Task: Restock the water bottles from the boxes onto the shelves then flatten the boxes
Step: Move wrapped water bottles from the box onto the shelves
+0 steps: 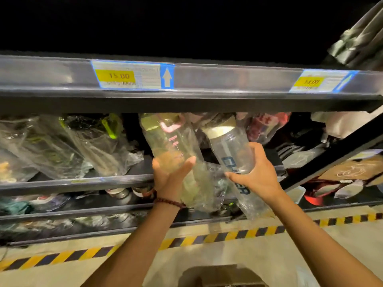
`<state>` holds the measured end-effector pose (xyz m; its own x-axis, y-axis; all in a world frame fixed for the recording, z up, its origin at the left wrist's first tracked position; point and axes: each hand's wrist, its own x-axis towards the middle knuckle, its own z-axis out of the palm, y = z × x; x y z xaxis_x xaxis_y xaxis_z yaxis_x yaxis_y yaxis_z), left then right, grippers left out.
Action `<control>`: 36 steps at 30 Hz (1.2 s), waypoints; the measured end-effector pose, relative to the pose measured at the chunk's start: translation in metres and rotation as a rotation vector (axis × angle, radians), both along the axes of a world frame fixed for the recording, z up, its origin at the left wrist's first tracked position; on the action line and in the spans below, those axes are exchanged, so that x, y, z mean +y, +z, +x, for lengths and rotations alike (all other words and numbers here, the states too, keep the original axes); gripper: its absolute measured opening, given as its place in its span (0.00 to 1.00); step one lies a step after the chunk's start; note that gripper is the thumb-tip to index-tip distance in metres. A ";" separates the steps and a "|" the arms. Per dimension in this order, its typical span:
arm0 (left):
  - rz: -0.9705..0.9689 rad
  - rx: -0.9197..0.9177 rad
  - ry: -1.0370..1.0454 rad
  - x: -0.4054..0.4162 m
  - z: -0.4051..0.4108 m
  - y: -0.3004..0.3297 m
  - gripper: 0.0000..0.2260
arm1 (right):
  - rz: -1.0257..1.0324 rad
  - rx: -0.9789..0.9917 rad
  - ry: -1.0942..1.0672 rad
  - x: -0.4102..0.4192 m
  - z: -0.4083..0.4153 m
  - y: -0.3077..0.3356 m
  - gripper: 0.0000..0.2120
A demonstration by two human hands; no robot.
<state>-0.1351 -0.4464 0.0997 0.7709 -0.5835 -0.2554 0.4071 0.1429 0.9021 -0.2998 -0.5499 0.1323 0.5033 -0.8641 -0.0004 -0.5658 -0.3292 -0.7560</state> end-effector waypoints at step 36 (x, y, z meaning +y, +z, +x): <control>0.010 -0.238 -0.031 -0.033 0.061 -0.021 0.24 | -0.360 0.204 0.098 -0.067 0.025 0.006 0.30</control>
